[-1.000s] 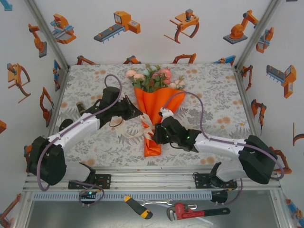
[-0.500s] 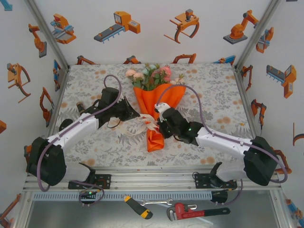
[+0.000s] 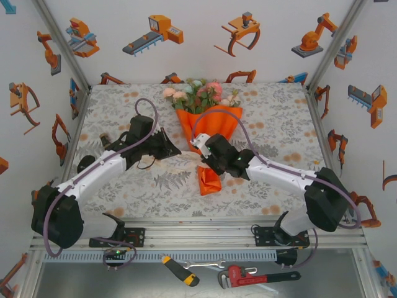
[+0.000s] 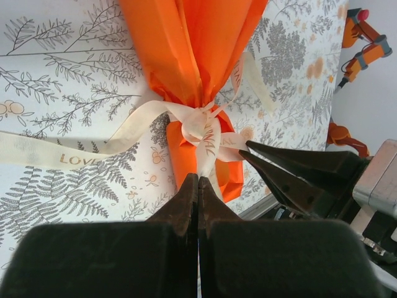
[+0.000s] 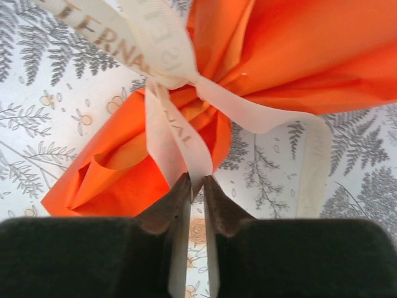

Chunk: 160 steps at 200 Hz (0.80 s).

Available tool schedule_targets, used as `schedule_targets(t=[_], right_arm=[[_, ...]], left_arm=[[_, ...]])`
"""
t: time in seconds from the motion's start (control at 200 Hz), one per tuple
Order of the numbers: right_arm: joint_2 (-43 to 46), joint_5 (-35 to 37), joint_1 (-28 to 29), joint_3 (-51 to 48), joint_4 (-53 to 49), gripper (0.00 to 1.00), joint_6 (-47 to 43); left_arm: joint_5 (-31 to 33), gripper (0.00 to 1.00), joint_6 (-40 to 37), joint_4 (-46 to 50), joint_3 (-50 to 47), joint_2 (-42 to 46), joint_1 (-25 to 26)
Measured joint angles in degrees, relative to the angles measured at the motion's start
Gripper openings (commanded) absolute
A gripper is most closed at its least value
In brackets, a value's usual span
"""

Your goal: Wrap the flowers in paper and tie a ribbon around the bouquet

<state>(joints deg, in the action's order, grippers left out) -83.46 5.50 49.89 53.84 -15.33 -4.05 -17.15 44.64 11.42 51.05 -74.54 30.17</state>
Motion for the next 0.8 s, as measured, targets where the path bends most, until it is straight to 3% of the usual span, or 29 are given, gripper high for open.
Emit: schedule_targets(t=[0.08, 0.155, 0.195, 0.235, 0.38, 0.551, 0.801], right_arm=[[0.0, -1.36, -0.07, 0.0, 0.57, 0.06, 0.81], [0.0, -1.84, -0.46, 0.0, 1.03, 0.2, 1.95], [0.02, -1.7, -0.96, 0.0, 1.29, 0.35, 3.37], [0.04, -1.51, -1.81, -0.24, 1.99, 0.39, 6.23], [0.24, -1.49, -5.77, -2.71, 6.51, 0.42, 16.79], [0.22, -1.86, -6.19, -5.77, 10.8, 0.4, 25.07], [-1.29, 2.08, -6.14, -5.92, 11.52, 0.36, 24.83]], left_arm=[[0.0, 0.0, -0.02, 0.04, -0.15, 0.02, 0.0], [0.07, 0.0, 0.0, 0.04, -0.15, 0.02, 0.0], [0.04, 0.0, 0.0, 0.04, -0.17, 0.02, 0.0], [0.04, 0.0, 0.0, 0.02, -0.17, 0.02, 0.0], [0.02, 0.0, 0.02, -0.07, -0.22, 0.02, 0.0], [0.02, 0.0, 0.04, -0.22, -0.7, 0.0, 0.0], [0.17, 0.0, 0.04, -0.22, -1.03, 0.02, 0.0]])
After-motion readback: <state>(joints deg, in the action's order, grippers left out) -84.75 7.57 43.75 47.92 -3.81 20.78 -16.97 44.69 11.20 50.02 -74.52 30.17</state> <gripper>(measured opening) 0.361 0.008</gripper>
